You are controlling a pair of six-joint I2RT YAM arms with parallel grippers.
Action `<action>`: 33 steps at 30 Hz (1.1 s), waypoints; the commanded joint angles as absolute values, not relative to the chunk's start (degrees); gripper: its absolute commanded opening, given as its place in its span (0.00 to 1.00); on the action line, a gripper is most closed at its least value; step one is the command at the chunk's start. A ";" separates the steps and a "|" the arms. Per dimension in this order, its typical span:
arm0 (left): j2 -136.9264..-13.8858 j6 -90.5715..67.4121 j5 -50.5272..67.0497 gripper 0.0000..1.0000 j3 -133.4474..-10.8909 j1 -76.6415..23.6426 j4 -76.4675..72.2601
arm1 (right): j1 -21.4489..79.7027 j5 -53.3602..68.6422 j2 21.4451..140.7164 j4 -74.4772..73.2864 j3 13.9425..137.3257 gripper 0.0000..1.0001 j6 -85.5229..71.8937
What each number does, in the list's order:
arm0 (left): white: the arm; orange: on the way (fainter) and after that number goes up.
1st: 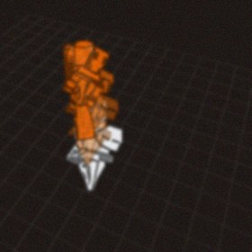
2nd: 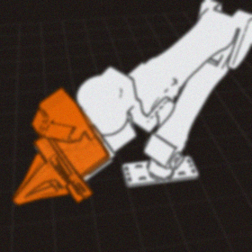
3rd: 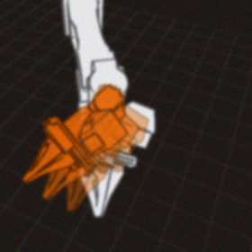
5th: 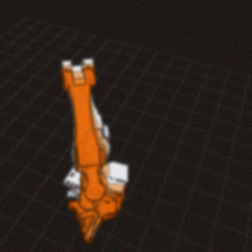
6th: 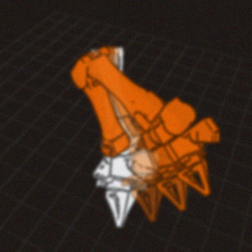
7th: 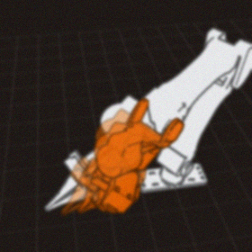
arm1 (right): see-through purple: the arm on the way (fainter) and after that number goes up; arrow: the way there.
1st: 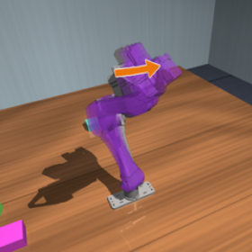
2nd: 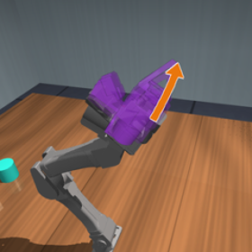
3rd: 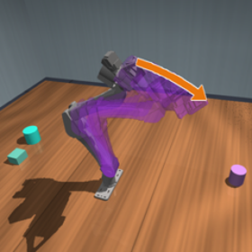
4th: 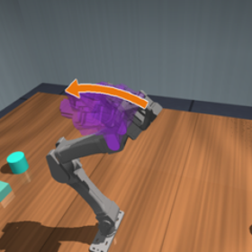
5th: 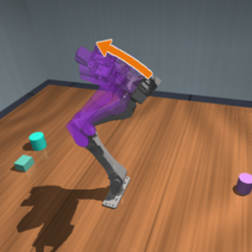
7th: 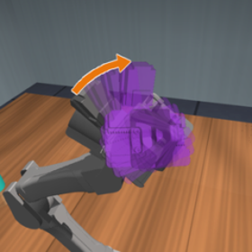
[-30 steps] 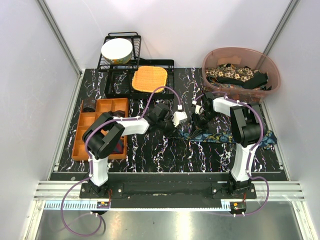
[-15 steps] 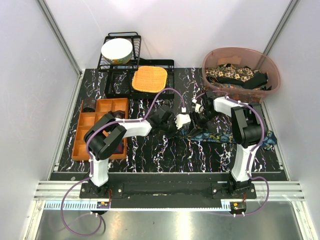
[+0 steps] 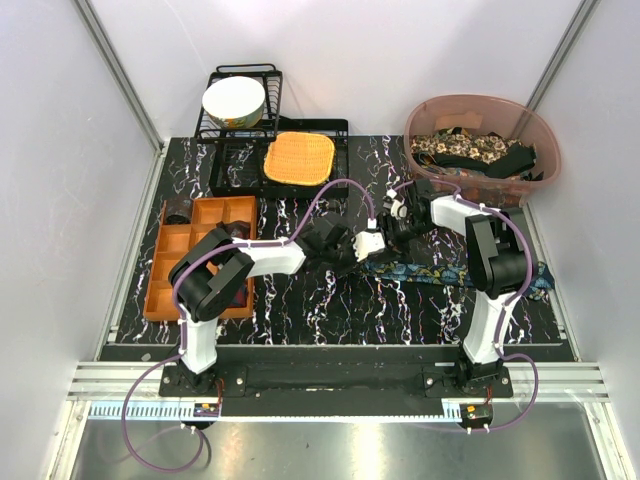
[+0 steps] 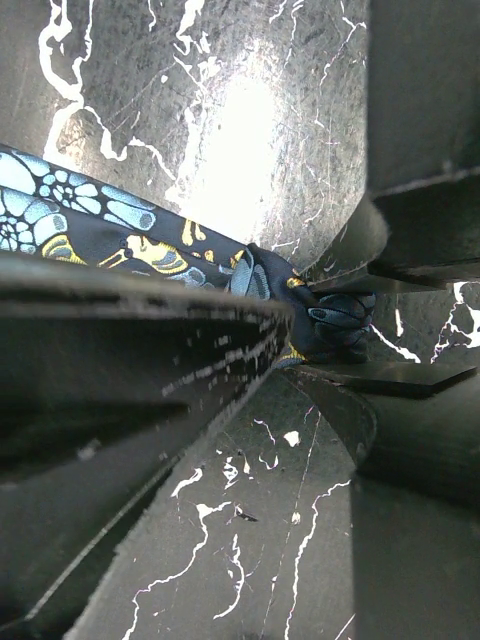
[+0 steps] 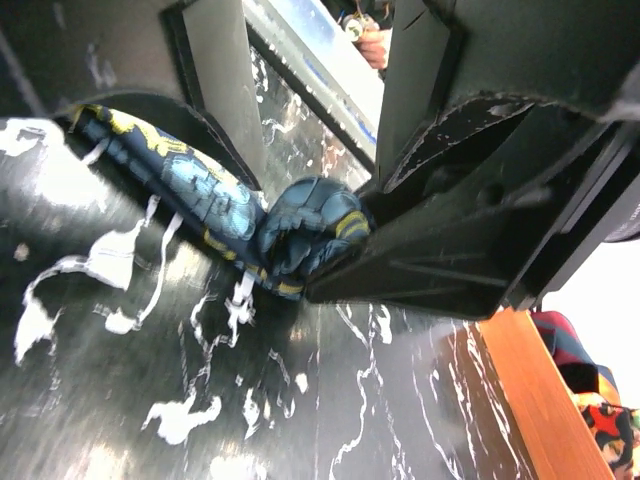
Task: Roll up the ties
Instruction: Roll the tie at the center of the board.
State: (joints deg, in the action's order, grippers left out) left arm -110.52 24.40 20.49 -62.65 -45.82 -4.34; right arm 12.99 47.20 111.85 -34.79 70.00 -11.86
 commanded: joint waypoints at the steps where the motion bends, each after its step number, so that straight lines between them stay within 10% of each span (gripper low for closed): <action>1: -112.32 26.02 17.58 0.05 -61.79 -45.97 5.01 | 13.45 48.42 113.20 -29.89 69.26 0.53 -13.18; 9: -112.68 25.58 18.28 0.05 -62.05 -46.14 5.36 | 14.59 49.83 113.56 -28.22 67.06 0.47 -13.18; 16: -112.68 24.44 19.51 0.05 -62.05 -46.05 5.97 | 14.50 49.05 115.13 -28.12 67.59 0.02 -13.18; 25: -113.11 22.50 23.12 0.08 -61.61 -45.44 5.80 | 14.50 43.85 116.28 -30.58 67.85 0.00 -11.16; 30: -113.38 23.11 22.41 0.06 -61.88 -45.26 5.54 | 12.22 48.86 113.30 -31.55 66.45 0.51 -13.27; 33: -113.38 23.12 22.24 0.06 -61.79 -45.26 5.54 | 11.08 50.09 111.19 -31.29 65.65 0.54 -14.85</action>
State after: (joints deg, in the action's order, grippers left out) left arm -110.52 23.35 22.65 -63.18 -45.39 -2.42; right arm 12.78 48.80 114.54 -30.11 66.94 -13.39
